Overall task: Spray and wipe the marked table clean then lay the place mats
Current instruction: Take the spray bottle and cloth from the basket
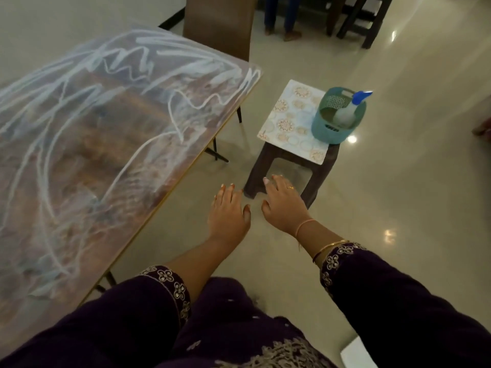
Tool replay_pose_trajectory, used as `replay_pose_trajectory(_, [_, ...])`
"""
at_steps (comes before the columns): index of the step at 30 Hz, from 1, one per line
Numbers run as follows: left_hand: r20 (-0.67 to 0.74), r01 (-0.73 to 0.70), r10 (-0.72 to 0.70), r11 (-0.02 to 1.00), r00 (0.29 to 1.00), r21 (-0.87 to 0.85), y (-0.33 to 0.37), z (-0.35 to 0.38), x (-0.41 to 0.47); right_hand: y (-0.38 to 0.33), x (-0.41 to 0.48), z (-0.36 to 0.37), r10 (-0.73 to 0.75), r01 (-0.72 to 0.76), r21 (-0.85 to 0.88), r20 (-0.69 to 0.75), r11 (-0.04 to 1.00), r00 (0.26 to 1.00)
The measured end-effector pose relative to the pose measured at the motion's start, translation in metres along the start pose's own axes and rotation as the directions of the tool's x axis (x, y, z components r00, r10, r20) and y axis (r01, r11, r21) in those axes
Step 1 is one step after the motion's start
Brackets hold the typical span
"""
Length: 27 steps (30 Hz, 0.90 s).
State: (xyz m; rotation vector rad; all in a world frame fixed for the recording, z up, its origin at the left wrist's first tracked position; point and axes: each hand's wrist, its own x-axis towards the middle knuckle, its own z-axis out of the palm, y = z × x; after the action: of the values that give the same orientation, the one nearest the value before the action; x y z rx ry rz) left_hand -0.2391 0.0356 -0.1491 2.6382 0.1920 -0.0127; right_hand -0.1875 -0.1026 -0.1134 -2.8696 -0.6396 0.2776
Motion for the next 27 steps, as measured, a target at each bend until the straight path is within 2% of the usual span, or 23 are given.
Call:
replay_pose_trajectory(7, [0.011, 0.056, -0.056, 0.998, 0.998, 0.026, 0.054, 0.039, 0.096, 0.113, 0.074, -0.029, 0.025, -0.020, 0.088, -0.052, 0.996, 0.998])
replay_pose_trajectory(14, [0.036, 0.006, -0.008, 0.998, 0.999, 0.066, 0.121, 0.075, 0.240, 0.235, 0.158, -0.053, 0.079, -0.080, 0.060, 0.016, 0.995, 0.997])
replay_pose_trajectory(17, [0.048, -0.027, 0.023, 0.997, 0.999, 0.074, 0.154, 0.079, 0.294, 0.284, 0.188, -0.070, 0.165, -0.170, 0.108, 0.050, 0.979, 0.985])
replay_pose_trajectory(21, [0.024, -0.018, 0.017, 0.997, 1.000, 0.081, 0.187, 0.086, 0.349, 0.333, 0.230, -0.084, 0.353, -0.349, 0.337, 0.053, 0.874, 0.934])
replay_pose_trajectory(24, [0.016, 0.033, -0.034, 0.998, 0.999, 0.052, 0.206, 0.100, 0.375, 0.369, 0.268, -0.083, 0.451, -0.441, 0.506, 0.110, 0.741, 0.885])
replay_pose_trajectory(27, [0.023, 0.117, -0.118, 0.993, 0.993, 0.026, 0.222, 0.121, 0.396, 0.405, 0.305, -0.074, 0.538, -0.545, 0.586, 0.208, 0.600, 0.817])
